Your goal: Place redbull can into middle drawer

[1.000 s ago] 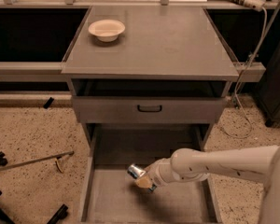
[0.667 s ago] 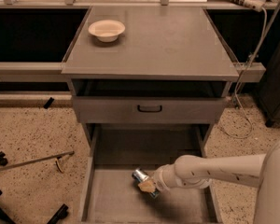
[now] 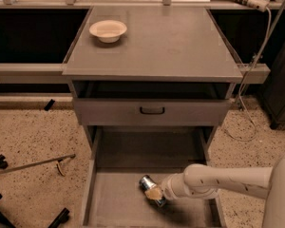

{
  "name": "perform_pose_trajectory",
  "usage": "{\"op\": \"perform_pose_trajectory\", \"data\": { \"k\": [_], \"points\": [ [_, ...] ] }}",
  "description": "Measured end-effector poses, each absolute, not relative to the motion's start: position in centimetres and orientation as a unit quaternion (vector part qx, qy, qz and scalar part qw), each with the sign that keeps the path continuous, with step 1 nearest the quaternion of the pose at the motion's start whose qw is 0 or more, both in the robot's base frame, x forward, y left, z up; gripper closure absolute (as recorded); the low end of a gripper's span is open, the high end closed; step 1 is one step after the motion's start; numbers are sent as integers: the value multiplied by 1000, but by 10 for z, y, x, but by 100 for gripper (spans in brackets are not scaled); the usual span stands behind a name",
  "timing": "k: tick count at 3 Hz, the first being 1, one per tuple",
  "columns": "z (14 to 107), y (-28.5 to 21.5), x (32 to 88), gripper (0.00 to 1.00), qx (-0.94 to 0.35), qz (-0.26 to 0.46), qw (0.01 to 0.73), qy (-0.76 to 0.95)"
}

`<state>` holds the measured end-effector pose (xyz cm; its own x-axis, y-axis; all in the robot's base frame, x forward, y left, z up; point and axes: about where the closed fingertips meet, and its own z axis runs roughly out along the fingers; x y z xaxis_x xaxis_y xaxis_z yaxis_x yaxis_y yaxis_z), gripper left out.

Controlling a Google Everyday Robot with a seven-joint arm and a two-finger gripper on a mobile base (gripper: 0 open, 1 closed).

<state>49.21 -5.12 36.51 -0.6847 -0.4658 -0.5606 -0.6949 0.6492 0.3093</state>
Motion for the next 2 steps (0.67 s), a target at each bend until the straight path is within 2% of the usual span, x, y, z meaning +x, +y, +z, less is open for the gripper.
{"op": "perform_pose_trajectory", "data": {
  "k": [2],
  "points": [
    [365,-51,492,35,-330,259,222,881]
  ]
}}
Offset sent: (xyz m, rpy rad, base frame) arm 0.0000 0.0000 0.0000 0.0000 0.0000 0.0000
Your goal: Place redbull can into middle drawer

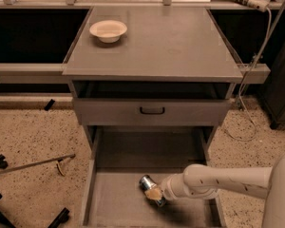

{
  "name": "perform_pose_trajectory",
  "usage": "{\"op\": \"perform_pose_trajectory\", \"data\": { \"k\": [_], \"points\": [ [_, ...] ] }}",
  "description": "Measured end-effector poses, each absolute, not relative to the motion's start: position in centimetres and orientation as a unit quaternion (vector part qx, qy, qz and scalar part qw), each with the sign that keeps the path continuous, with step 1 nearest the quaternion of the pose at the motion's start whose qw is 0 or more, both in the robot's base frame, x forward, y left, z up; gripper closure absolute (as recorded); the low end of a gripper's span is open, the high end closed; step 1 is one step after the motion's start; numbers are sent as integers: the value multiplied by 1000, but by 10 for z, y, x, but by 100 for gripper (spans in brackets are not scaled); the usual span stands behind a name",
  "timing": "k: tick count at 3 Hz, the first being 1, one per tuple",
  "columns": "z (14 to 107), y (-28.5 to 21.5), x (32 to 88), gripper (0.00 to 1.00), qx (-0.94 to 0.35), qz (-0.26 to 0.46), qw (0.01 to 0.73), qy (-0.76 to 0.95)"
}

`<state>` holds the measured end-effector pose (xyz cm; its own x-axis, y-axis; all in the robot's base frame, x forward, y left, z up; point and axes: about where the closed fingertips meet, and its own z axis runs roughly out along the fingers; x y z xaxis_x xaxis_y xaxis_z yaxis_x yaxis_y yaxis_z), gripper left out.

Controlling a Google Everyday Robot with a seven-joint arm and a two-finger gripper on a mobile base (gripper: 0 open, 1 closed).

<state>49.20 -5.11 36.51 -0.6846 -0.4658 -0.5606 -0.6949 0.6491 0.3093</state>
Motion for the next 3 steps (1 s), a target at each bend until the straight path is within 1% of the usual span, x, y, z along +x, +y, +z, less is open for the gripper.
{"op": "perform_pose_trajectory", "data": {
  "k": [1,2,3],
  "points": [
    [365,-51,492,12,-330,259,222,881],
    [365,-51,492,0,-330,259,222,881],
    [365,-51,492,0,-330,259,222,881]
  ]
}}
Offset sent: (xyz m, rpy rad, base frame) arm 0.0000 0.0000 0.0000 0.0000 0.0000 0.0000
